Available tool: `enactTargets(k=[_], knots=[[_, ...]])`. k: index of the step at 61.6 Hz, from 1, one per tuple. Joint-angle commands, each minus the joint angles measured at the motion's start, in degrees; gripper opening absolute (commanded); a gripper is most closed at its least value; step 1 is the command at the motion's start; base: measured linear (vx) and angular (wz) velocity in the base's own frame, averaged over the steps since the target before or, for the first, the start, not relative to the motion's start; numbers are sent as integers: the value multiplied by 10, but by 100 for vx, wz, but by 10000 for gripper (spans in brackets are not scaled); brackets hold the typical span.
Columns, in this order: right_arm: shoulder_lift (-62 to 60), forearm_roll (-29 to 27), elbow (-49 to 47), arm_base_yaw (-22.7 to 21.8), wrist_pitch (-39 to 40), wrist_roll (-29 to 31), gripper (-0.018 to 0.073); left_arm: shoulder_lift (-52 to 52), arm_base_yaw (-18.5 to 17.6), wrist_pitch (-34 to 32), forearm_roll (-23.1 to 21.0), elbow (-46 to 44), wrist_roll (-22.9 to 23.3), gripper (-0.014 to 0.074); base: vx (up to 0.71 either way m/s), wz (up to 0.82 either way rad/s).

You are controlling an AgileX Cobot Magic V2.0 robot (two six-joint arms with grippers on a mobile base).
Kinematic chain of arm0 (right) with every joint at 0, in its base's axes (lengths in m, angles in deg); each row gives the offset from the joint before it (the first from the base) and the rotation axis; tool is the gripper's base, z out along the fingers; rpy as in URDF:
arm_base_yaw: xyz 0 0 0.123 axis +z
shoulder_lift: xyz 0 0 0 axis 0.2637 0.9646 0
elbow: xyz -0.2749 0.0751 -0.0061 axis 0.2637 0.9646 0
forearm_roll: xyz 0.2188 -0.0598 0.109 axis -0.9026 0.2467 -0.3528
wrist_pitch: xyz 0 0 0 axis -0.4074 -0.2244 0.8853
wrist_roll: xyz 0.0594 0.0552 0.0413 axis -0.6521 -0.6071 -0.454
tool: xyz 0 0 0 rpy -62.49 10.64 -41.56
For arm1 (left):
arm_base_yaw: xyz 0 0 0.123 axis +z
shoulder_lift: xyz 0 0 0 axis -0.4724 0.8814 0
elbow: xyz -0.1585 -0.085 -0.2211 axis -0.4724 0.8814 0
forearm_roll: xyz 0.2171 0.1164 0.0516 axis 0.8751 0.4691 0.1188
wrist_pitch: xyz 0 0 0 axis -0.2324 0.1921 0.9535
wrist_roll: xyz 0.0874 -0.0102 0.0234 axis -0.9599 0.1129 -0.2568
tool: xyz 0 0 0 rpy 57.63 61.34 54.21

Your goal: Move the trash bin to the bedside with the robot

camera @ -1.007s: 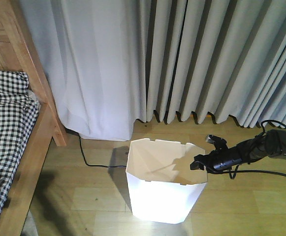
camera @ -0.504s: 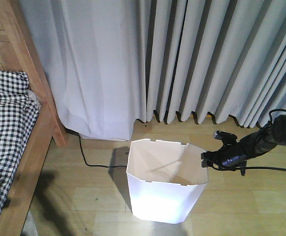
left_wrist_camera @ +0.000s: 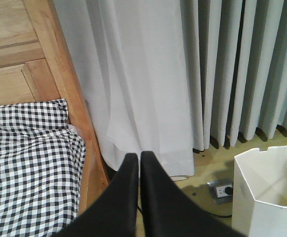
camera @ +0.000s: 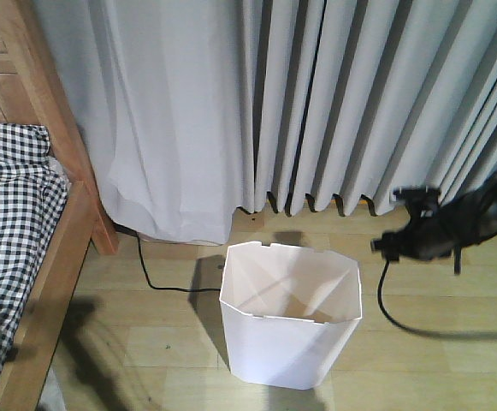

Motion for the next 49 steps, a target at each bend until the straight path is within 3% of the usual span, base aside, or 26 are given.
enactTargets(k=[1, 49], knots=[[-109, -3, 28, 3, 6, 5, 512, -12, 0, -40, 0, 10, 3, -7, 0, 0], [-829, -8, 281, 3, -12, 6, 512, -12, 0, -40, 0, 10, 3, -7, 0, 0]])
